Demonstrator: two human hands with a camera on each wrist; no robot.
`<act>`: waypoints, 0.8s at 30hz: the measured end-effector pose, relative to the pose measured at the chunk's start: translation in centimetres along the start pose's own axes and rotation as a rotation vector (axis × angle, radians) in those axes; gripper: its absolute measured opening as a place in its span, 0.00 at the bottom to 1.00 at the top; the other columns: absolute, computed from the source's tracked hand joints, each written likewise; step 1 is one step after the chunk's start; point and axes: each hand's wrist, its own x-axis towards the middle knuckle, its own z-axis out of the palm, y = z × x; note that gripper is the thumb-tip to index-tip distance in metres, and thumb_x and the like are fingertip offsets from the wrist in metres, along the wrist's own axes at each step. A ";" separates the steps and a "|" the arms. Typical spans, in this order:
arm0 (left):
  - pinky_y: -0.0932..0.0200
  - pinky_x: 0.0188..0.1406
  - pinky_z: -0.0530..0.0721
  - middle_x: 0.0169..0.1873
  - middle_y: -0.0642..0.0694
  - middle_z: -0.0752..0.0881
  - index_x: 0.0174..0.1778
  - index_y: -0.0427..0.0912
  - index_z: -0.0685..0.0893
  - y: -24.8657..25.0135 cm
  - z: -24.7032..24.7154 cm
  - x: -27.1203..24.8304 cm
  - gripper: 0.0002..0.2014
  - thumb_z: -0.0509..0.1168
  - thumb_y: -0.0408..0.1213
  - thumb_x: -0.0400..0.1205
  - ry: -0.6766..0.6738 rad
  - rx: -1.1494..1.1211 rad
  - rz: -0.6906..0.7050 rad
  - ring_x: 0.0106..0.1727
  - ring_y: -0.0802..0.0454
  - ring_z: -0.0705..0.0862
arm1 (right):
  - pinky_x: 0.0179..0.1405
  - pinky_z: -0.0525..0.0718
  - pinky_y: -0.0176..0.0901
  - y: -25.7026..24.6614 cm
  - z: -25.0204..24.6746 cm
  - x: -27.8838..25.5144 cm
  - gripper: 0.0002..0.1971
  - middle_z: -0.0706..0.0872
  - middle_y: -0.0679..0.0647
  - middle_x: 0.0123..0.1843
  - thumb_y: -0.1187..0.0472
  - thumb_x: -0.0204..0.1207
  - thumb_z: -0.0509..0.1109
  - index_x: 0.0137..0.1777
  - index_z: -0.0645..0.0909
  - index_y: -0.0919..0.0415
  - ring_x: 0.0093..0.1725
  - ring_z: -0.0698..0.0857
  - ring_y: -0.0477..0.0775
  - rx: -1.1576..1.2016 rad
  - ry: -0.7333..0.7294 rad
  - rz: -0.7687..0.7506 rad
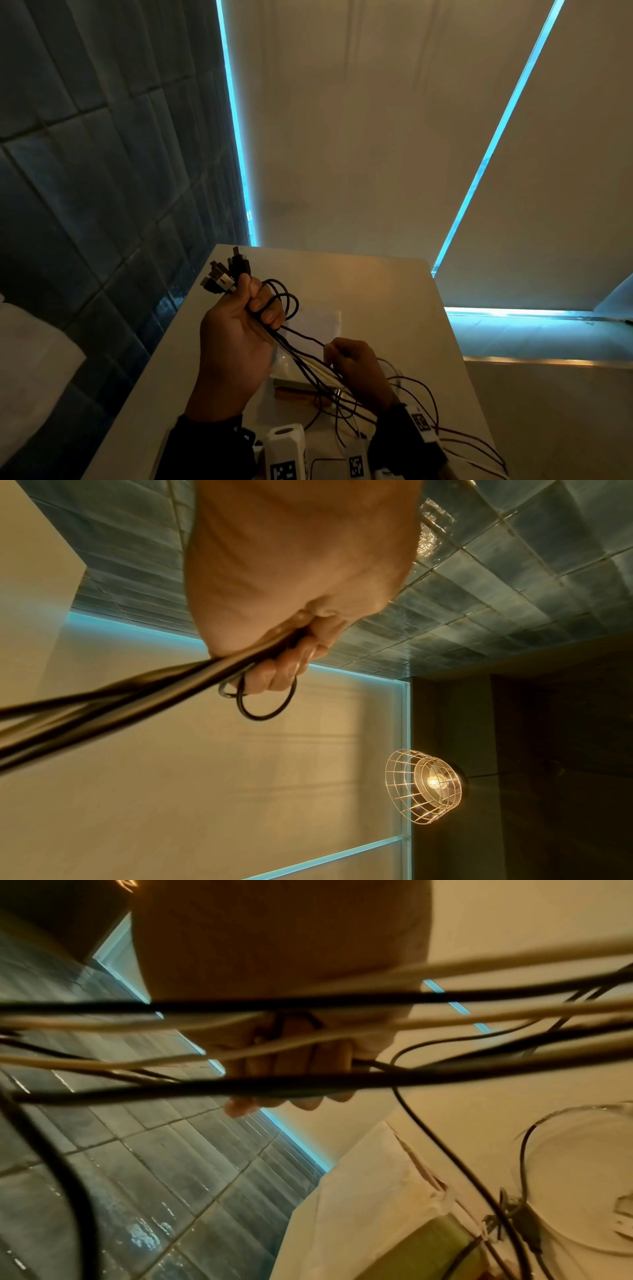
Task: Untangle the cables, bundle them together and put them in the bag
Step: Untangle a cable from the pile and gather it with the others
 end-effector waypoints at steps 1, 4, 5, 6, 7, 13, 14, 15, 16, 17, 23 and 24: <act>0.64 0.22 0.69 0.24 0.52 0.67 0.29 0.45 0.67 0.0 0.0 0.0 0.14 0.54 0.43 0.81 0.005 -0.002 0.000 0.23 0.57 0.66 | 0.31 0.71 0.35 0.3 0.1 0.0 0.19 0.76 0.49 0.26 0.58 0.81 0.65 0.27 0.77 0.51 0.26 0.73 0.42 -0.011 -0.003 0.012; 0.64 0.21 0.69 0.23 0.52 0.68 0.29 0.45 0.67 0.1 -0.3 0.2 0.15 0.54 0.43 0.82 0.029 -0.006 -0.012 0.22 0.57 0.66 | 0.33 0.73 0.37 1.3 0.1 0.1 0.20 0.80 0.51 0.27 0.57 0.82 0.65 0.26 0.78 0.50 0.26 0.74 0.41 -0.054 -0.023 0.060; 0.64 0.21 0.69 0.23 0.52 0.68 0.30 0.45 0.67 0.0 -0.5 0.3 0.16 0.53 0.42 0.84 0.041 0.003 -0.019 0.22 0.57 0.66 | 0.33 0.73 0.38 1.5 0.0 0.1 0.19 0.80 0.51 0.27 0.58 0.81 0.65 0.26 0.79 0.51 0.26 0.74 0.40 -0.057 -0.026 0.085; 0.65 0.21 0.69 0.22 0.52 0.68 0.30 0.44 0.67 0.0 -0.5 0.5 0.16 0.52 0.42 0.85 0.054 0.020 -0.024 0.22 0.57 0.66 | 0.32 0.73 0.39 1.4 -0.1 0.2 0.18 0.79 0.50 0.26 0.59 0.81 0.66 0.27 0.80 0.53 0.25 0.73 0.40 -0.042 -0.016 0.114; 0.64 0.21 0.69 0.22 0.52 0.68 0.30 0.44 0.67 -0.1 -0.6 0.6 0.17 0.51 0.41 0.86 0.067 0.045 -0.028 0.22 0.57 0.66 | 0.30 0.72 0.40 1.2 -0.2 0.3 0.17 0.77 0.50 0.25 0.59 0.80 0.66 0.27 0.81 0.54 0.24 0.72 0.41 -0.001 0.015 0.152; 0.61 0.26 0.67 0.25 0.49 0.74 0.32 0.42 0.70 -0.4 -0.6 0.8 0.16 0.51 0.39 0.87 0.156 0.212 -0.050 0.26 0.54 0.72 | 0.20 0.62 0.39 -4.4 -2.9 0.8 0.13 0.69 0.57 0.25 0.60 0.80 0.67 0.36 0.83 0.67 0.21 0.65 0.48 0.422 0.264 0.132; 0.62 0.25 0.69 0.26 0.48 0.76 0.33 0.42 0.71 -0.5 -0.5 0.8 0.16 0.52 0.38 0.88 0.172 0.231 -0.051 0.27 0.52 0.74 | 0.21 0.61 0.41 -5.7 -3.3 0.6 0.13 0.68 0.57 0.25 0.60 0.80 0.67 0.38 0.82 0.68 0.22 0.64 0.48 0.461 0.266 0.071; 0.62 0.24 0.71 0.27 0.46 0.77 0.33 0.41 0.71 -0.7 -0.5 0.8 0.16 0.52 0.38 0.87 0.186 0.243 -0.052 0.28 0.51 0.75 | 0.21 0.61 0.41 -6.9 -3.6 0.5 0.12 0.68 0.56 0.24 0.60 0.80 0.67 0.39 0.82 0.69 0.22 0.64 0.48 0.483 0.260 0.007; 0.62 0.24 0.72 0.28 0.45 0.79 0.34 0.41 0.72 -0.8 -0.4 0.8 0.15 0.52 0.37 0.87 0.196 0.253 -0.057 0.29 0.50 0.76 | 0.21 0.61 0.39 -8.1 -3.7 0.2 0.12 0.69 0.55 0.24 0.61 0.80 0.67 0.40 0.82 0.69 0.22 0.64 0.47 0.492 0.248 -0.054; 0.62 0.25 0.74 0.28 0.44 0.81 0.34 0.41 0.73 -0.9 -0.3 0.7 0.15 0.52 0.37 0.88 0.203 0.267 -0.066 0.30 0.49 0.77 | 0.20 0.62 0.38 -9.1 -3.7 -0.1 0.12 0.69 0.53 0.23 0.61 0.80 0.67 0.40 0.82 0.69 0.22 0.64 0.46 0.492 0.234 -0.108; 0.55 0.34 0.72 0.27 0.43 0.88 0.41 0.37 0.76 -1.3 0.0 0.5 0.13 0.52 0.37 0.88 0.172 0.316 -0.122 0.31 0.49 0.81 | 0.25 0.69 0.31 -12.1 -1.8 -1.5 0.09 0.76 0.45 0.24 0.68 0.80 0.67 0.38 0.83 0.67 0.25 0.70 0.42 0.444 0.100 -0.337; 0.54 0.35 0.72 0.27 0.43 0.87 0.40 0.37 0.76 -1.2 0.0 0.5 0.13 0.52 0.37 0.88 0.162 0.287 -0.134 0.31 0.48 0.81 | 0.26 0.70 0.29 -12.1 -1.5 -1.5 0.10 0.78 0.44 0.24 0.69 0.80 0.67 0.37 0.83 0.64 0.25 0.70 0.40 0.429 0.074 -0.352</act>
